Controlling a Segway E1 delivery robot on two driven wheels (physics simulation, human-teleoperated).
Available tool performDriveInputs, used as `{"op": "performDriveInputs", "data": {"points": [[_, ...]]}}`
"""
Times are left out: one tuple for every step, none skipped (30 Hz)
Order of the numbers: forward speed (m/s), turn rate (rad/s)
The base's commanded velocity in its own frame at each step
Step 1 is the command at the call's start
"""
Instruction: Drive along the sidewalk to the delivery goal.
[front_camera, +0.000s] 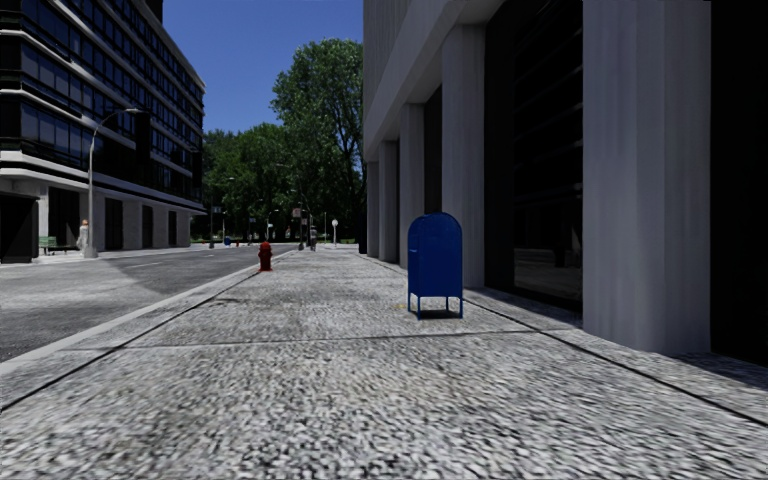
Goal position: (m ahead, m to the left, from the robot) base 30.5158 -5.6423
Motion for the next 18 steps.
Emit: {"op": "performDriveInputs", "data": {"points": [[2.0, 0.0], [2.0, 0.13], [2.0, 0.13], [2.0, 0.19], [2.0, 0.2], [2.0, 0.21], [2.0, 0.21], [2.0, 0.21], [2.0, 0.21], [2.0, 0.21], [2.0, 0.21], [2.0, 0.22], [2.0, 0.25], [2.0, 0.26], [2.0, 0.26], [2.0, 0.26], [2.0, 0.26], [2.0, 0.26]]}}
